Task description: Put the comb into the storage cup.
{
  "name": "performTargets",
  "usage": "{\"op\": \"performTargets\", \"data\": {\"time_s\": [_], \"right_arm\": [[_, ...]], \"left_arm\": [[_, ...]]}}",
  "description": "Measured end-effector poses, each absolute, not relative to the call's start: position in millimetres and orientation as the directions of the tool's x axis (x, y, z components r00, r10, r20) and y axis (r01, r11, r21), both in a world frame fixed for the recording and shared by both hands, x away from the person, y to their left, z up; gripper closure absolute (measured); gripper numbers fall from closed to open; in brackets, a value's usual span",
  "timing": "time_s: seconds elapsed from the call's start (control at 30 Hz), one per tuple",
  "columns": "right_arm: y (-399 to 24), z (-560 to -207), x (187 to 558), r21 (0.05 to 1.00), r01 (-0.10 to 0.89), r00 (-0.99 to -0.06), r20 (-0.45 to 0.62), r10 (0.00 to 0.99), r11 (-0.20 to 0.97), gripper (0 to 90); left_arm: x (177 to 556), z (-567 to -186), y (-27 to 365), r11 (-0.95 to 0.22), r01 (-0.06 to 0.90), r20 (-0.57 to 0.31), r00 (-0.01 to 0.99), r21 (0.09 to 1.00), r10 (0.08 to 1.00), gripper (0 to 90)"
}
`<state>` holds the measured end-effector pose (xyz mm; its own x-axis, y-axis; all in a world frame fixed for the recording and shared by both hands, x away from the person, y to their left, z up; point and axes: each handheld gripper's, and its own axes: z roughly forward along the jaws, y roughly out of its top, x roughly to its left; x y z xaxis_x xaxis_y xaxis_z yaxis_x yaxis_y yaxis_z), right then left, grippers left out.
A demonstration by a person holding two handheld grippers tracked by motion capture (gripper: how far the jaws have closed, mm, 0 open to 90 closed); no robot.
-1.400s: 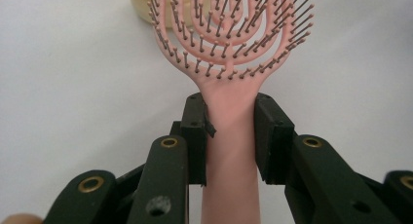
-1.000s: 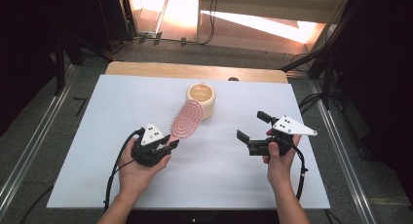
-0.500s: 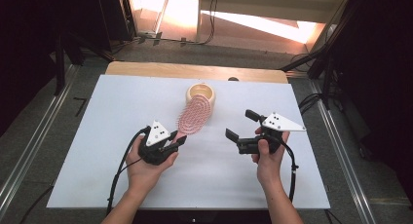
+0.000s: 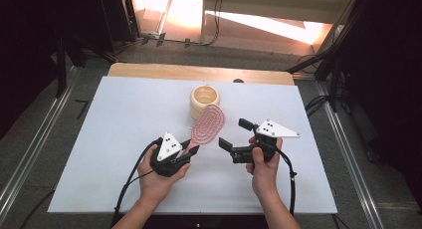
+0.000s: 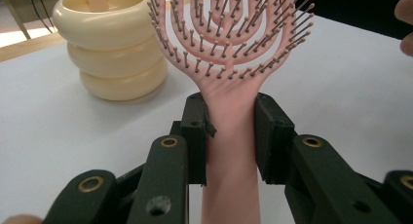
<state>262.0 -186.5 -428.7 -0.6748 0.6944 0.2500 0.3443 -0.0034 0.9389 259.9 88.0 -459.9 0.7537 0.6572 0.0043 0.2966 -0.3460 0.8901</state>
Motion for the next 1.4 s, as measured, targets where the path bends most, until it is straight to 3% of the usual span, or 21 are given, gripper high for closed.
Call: {"op": "performTargets", "data": {"time_s": [0.73,1.13,1.4], "right_arm": [[-167.8,-441.9,264.8,0.905,0.418,-0.680,0.371,0.632,-0.082,0.0],[-161.2,-440.6,263.9,0.862,0.475,-0.598,0.463,0.655,-0.176,13.6],[-162.0,-442.5,265.3,0.834,0.506,-0.568,0.515,0.642,-0.221,27.9]], "left_arm": [[248.2,-466.6,74.3,-0.327,0.241,0.028,0.766,0.914,0.643,70.6],[238.5,-472.7,62.3,-0.342,0.203,0.064,0.773,0.918,0.632,70.6],[234.8,-475.1,58.3,-0.356,0.185,0.088,0.772,0.916,0.629,70.5]]}}
